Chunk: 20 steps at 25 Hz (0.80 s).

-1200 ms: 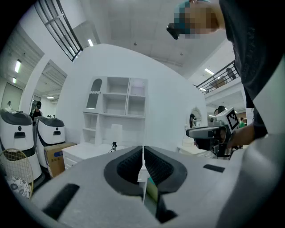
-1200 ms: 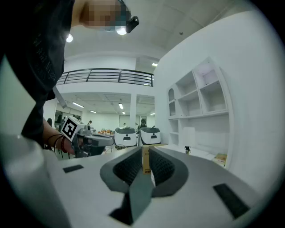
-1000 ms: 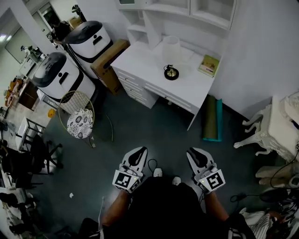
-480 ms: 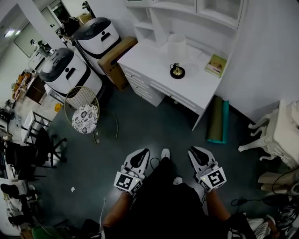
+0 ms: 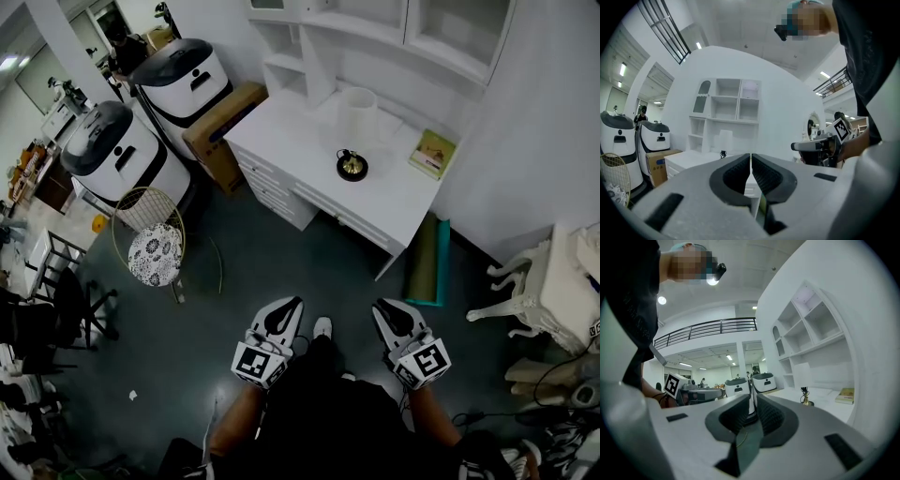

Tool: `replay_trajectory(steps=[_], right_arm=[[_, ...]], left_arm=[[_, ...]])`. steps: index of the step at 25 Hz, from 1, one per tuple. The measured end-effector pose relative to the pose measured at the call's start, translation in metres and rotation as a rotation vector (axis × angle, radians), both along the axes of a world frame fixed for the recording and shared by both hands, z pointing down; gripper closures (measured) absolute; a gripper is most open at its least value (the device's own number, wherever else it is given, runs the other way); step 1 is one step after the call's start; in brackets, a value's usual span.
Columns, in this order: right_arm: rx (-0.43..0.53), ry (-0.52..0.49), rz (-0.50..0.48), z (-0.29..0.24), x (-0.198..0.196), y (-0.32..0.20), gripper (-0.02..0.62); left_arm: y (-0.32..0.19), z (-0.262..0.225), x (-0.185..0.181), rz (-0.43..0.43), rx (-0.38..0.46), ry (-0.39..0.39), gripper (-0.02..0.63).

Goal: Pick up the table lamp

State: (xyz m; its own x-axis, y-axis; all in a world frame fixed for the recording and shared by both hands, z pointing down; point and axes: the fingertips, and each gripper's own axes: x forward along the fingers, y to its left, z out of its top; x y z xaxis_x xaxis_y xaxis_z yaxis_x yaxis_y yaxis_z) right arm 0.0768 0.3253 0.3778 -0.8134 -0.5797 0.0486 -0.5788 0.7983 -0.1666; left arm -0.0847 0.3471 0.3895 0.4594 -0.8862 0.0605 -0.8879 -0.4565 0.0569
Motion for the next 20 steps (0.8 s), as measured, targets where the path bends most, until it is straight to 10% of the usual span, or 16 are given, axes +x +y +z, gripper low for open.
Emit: replay_trajectory(steps=[20], right_arm=[[-0.025, 0.028, 0.061, -0.014, -0.070, -0.115, 0.532]], left_arm=[[-0.130, 0.002, -0.069, 0.111, -0.007, 0.045, 0.586]])
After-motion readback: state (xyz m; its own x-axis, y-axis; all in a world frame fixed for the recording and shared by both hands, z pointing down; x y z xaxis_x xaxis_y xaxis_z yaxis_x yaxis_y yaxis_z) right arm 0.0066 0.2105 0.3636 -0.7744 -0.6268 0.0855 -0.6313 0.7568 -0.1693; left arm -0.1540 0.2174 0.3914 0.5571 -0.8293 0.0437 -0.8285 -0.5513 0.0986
